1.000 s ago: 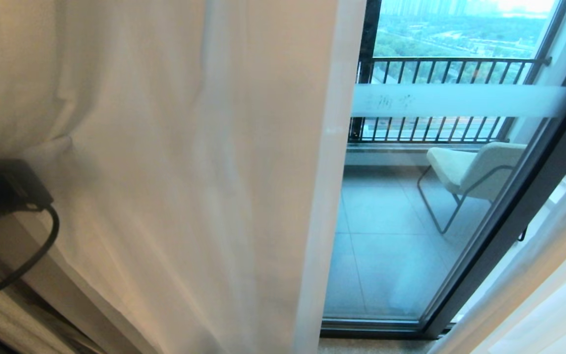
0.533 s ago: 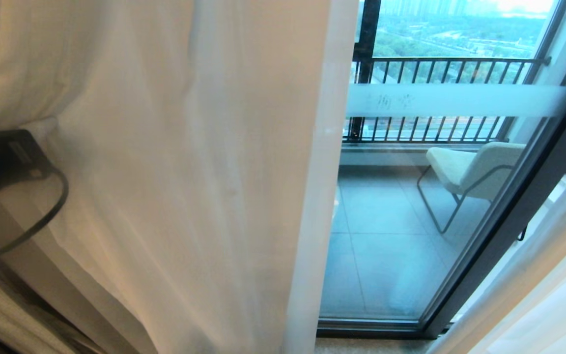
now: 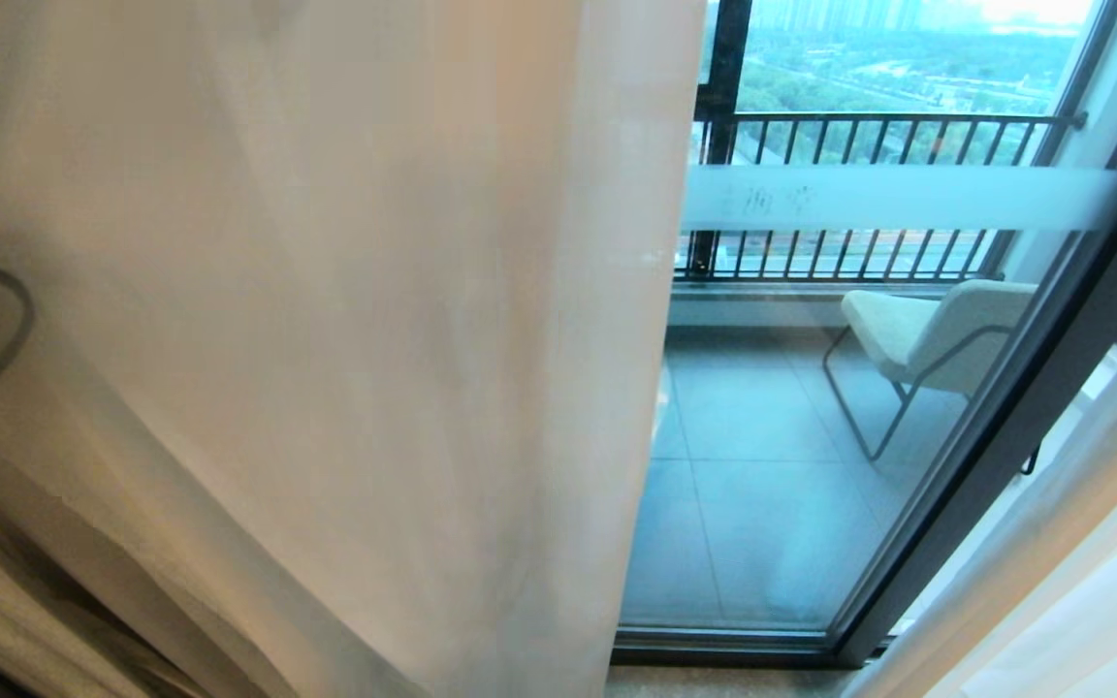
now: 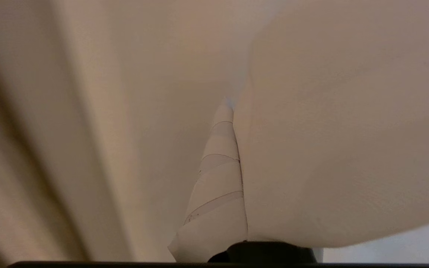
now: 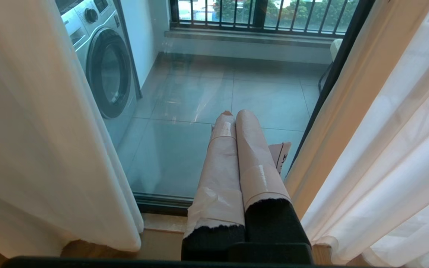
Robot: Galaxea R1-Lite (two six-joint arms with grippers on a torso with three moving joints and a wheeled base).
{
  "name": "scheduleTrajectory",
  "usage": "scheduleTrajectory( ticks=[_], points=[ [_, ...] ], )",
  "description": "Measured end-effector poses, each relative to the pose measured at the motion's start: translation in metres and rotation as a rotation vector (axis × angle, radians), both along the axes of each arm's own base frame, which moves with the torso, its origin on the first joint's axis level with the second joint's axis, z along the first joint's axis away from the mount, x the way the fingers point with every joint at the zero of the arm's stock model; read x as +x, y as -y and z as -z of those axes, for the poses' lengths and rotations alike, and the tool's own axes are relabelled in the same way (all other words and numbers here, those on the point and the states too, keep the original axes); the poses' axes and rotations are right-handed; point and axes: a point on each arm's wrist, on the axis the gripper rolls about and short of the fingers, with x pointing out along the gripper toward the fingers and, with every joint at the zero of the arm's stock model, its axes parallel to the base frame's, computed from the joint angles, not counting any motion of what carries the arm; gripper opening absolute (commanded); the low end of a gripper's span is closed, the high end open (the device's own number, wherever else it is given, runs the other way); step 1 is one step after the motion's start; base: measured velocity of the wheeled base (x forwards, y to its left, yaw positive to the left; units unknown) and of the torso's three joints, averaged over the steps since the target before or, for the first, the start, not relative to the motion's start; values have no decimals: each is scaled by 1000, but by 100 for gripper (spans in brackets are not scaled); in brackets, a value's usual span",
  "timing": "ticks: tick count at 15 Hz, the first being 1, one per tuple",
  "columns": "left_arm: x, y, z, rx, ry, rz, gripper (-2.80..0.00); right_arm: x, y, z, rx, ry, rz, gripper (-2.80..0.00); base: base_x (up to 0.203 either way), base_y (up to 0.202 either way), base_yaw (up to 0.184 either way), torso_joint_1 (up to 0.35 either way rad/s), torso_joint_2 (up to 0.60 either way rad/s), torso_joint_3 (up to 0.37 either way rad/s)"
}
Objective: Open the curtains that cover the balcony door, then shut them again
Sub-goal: Pull the inner curtains open on both sides
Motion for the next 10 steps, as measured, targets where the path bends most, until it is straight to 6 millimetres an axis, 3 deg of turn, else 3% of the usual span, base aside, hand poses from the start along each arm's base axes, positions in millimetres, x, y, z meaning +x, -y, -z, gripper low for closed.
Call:
scheduleTrajectory(
  ticks=[6, 10],
  points=[
    [5, -47, -16, 9, 36, -219, -280, 0, 0, 0, 0, 0, 0, -280, 0, 0, 0, 0, 0, 0],
    [3, -89, -22, -3, 49, -385, -280, 0, 0, 0, 0, 0, 0, -280, 0, 0, 0, 0, 0, 0]
  ],
)
